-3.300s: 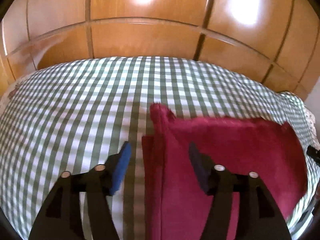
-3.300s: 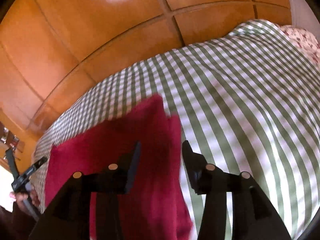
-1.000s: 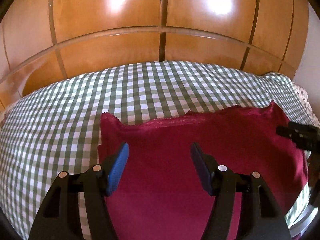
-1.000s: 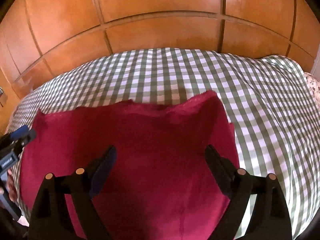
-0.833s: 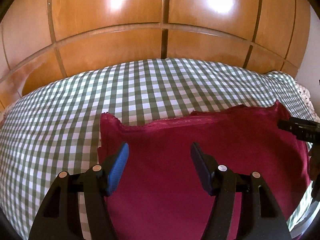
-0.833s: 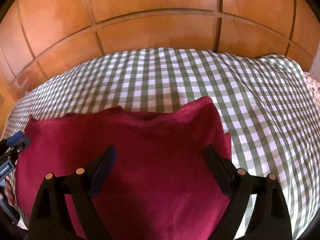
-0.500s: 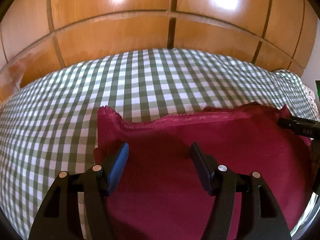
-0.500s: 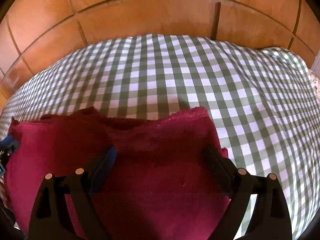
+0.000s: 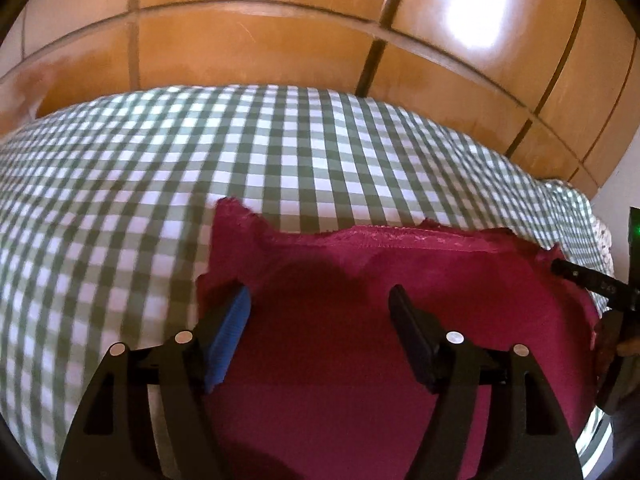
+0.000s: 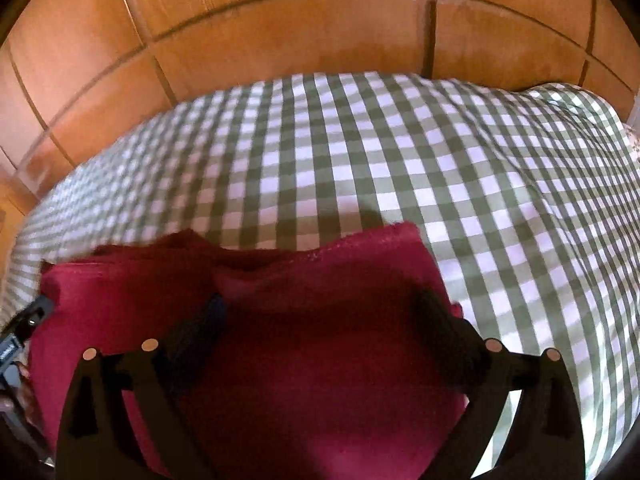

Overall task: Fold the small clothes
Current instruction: 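Press both open tools on the folded sweater and smooth it flat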

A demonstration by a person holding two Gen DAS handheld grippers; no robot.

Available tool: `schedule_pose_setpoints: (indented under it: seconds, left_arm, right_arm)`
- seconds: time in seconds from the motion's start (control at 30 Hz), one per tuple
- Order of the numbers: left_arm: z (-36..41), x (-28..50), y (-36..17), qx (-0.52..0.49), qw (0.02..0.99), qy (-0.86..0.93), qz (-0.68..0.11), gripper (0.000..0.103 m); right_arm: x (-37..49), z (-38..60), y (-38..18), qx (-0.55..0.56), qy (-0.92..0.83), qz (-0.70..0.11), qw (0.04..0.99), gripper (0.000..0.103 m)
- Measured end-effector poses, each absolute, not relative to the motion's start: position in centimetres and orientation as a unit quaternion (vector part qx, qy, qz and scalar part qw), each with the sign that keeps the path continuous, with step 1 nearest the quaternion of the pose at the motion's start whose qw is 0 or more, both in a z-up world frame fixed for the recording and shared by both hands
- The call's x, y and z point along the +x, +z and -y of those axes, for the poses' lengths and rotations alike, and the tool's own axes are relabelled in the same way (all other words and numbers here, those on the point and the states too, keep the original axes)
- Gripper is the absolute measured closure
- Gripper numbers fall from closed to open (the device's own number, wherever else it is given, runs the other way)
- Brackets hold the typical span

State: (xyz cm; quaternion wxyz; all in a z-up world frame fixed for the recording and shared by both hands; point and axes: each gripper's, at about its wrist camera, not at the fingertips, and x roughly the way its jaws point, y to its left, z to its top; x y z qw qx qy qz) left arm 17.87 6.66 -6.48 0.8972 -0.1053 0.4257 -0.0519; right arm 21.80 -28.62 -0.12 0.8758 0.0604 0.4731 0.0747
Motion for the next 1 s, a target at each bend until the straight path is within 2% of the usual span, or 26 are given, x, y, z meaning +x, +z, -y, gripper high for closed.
schedule_pose_setpoints:
  seconds: [0.17,0.47,0.7,1.0]
  left_arm:
    - [-6.5,14.1,-5.4,-0.076,0.906,-0.027,-0.415,0.03]
    - [-6.7,8.1,-5.7,-0.087,0.901,-0.01,-0.425,0.03]
    - [-5.7,5.8,-5.4,-0.079,0.904,-0.012,-0.419,0.03]
    - [-3.6,4.5,-4.0,-0.05,0.917,-0.041,-0.393,0.03]
  right_arm:
    - [18.2,30.5,1.2,0.077,0.075,-0.46,0.881,0.005]
    - [10.4,33.6,-1.7,0.14,0.084,-0.495,0.853,0.005]
    - [6.0,33.0,-1.8,0.168,0.102,-0.486,0.852,0.005]
    - [5.1,33.3,-1.1,0.198,0.081,-0.474,0.854,0.032]
